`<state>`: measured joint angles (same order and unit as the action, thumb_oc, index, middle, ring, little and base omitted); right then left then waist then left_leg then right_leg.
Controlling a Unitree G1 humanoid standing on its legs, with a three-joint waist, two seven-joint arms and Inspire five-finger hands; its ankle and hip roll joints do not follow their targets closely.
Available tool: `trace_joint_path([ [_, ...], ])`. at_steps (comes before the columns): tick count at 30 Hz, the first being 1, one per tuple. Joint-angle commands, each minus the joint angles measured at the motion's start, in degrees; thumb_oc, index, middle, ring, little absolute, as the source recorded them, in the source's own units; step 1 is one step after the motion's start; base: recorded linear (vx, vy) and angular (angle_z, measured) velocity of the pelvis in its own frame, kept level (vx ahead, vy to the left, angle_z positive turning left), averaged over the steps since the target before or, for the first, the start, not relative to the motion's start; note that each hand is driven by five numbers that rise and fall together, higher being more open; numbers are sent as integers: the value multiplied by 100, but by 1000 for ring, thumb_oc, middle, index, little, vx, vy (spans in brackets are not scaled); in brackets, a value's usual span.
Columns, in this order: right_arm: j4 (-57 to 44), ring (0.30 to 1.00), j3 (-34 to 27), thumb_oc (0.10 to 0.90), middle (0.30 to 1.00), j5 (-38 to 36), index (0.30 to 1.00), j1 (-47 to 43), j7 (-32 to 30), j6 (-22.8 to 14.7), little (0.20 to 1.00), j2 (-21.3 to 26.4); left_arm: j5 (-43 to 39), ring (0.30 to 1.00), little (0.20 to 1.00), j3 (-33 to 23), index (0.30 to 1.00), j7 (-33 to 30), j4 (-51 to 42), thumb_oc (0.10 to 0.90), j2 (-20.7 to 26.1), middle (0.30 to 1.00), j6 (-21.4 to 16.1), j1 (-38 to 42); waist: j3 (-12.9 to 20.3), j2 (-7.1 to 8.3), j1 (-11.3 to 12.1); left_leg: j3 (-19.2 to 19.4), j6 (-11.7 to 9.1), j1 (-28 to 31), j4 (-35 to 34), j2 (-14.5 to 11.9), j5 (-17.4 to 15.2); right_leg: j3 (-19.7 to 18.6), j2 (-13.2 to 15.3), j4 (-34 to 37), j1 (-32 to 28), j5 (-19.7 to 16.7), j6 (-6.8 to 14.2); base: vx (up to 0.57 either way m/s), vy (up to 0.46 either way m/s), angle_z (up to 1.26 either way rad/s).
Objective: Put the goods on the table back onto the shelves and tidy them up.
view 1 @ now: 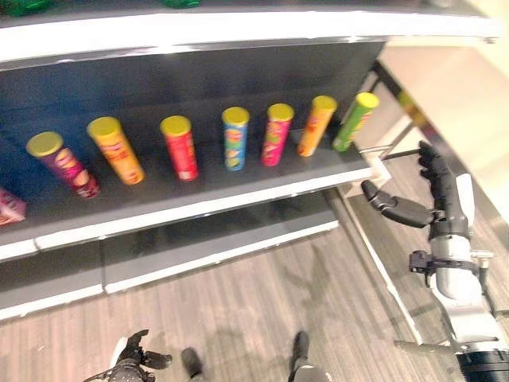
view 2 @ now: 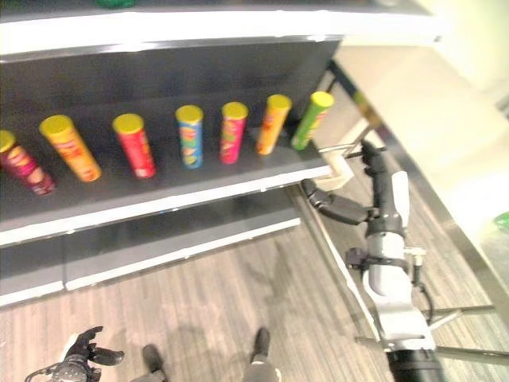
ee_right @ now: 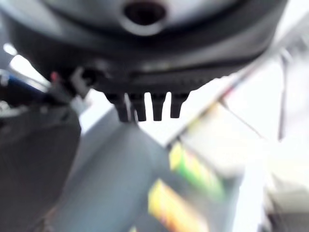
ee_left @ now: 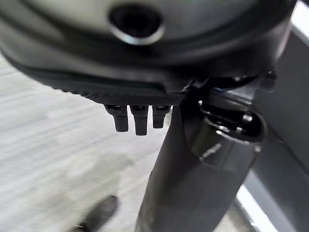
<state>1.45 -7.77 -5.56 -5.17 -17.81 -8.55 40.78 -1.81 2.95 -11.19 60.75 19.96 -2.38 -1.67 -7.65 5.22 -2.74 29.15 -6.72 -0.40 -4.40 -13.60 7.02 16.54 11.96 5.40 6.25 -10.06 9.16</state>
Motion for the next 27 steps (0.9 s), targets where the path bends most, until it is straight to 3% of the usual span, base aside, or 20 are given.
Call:
trace_joint_path([
  [1, -239, 900, -941, 800, 900, -114, 900, -539, -412, -475, 900, 549, 80, 900, 900, -1, 900, 25, 288, 800, 118, 900, -117, 101, 136, 144, 57, -376, -65, -147, 200, 124, -644, -147, 131, -116, 49, 328, 507, 17, -321, -104],
  [5, -239, 900, -1513, 800, 900, -173, 900, -235, -484, -492, 900, 1174, 102, 900, 900, 32, 900, 103, 388, 800, 53, 900, -113, 105, 218, 77, -123, -295, -331, 77, 95, -349, -367, -323, -347, -222, -62, 751, 300, 42, -346, -42],
  [6, -208, 900, -1792, 800, 900, -191, 900, -101, -546, -522, 900, 1411, 130, 900, 900, 82, 900, 139, 358, 800, 31, 900, -128, 106, 219, 29, -236, -324, -404, 103, 134, -572, -209, -389, -585, -296, -137, 949, 164, 116, -363, -10],
  [9, -93, 900, -2000, 800, 900, -208, 900, -18, -624, -509, 900, 1685, 125, 900, 900, 192, 900, 170, 317, 800, -45, 900, -125, 136, 226, -46, -360, -387, -483, 236, 336, -799, -220, -522, -857, -282, -369, 1215, 39, 55, -286, -16],
  [10, 12, 900, -1904, 800, 900, -304, 900, -161, -645, -525, 900, 1820, 104, 900, 900, 259, 900, 180, 275, 800, -93, 900, -136, 150, 123, 0, -284, -675, -338, 87, 772, -690, -189, -596, -927, -331, -352, 1167, -89, 14, -470, -55],
  [11, 282, 900, -1427, 800, 900, -380, 900, -598, -546, -504, 900, 2054, -38, 900, 900, 395, 900, 169, 196, 800, -214, 900, -177, 88, 28, 155, 63, -2109, 34, -218, 1096, 311, -971, -992, -1058, -312, -522, 1182, -169, -11, -387, -126],
  [12, 298, 900, -1407, 800, 900, -382, 900, -624, -547, -509, 900, 2060, -40, 900, 900, 388, 900, 168, 197, 800, -217, 900, -178, 91, 25, 161, 51, -2113, 43, -233, 1105, 324, -961, -989, -1045, -308, -517, 1171, -165, 178, -302, -173],
  [13, 343, 900, -1275, 800, 900, -404, 900, -729, -477, -486, 900, 2082, -94, 900, 900, 428, 900, 188, 199, 800, -274, 900, -195, 87, 20, 126, 146, -2508, 130, -291, 1021, 708, -1048, -1214, -1143, -288, -590, 1154, -202, 143, -75, -161],
  [17, 657, 900, -967, 800, 900, -391, 900, -1039, -473, -460, 900, 2201, -42, 900, 900, 501, 900, 252, 385, 800, -321, 900, -197, 40, -64, 48, 378, -3064, 276, -1125, 715, 1603, -704, -1644, -1401, -232, -762, 1148, -219, 150, -86, -67],
  [19, 795, 900, -862, 800, 900, -392, 900, -1157, -471, -415, 900, 2215, -17, 900, 900, 447, 900, 298, 545, 800, -337, 900, -164, -31, -34, -86, 416, -3028, 332, -1187, 512, 1742, -503, -1890, -1617, -273, -893, 1222, -283, 193, -6, -161],
  [20, 807, 900, -840, 800, 900, -284, 900, -1171, -477, -400, 900, 2232, 34, 900, 900, 421, 900, 322, 590, 800, -344, 900, -164, -73, 39, -187, 411, -3065, 396, -846, 261, 1731, -342, -1972, -1734, -345, -922, 1277, -330, 170, 70, -59],
  [23, 923, 900, -734, 800, 900, -245, 900, -1329, -513, -377, 900, 2204, 57, 900, 900, 397, 900, 318, 658, 800, -341, 900, -165, -95, 164, -199, 357, -3020, 369, -533, 24, 1673, -260, -2034, -1730, -357, -961, 1386, -331, 162, 86, -31],
  [27, 1105, 900, -441, 800, 900, 46, 900, -1629, -558, -223, 900, 2230, -31, 900, 900, 402, 900, 291, 577, 800, -392, 900, -163, -129, 290, -208, 401, -2725, 492, -290, 12, 1630, -431, -2319, -1551, -651, -1011, 1566, -251, 170, 138, -54],
])
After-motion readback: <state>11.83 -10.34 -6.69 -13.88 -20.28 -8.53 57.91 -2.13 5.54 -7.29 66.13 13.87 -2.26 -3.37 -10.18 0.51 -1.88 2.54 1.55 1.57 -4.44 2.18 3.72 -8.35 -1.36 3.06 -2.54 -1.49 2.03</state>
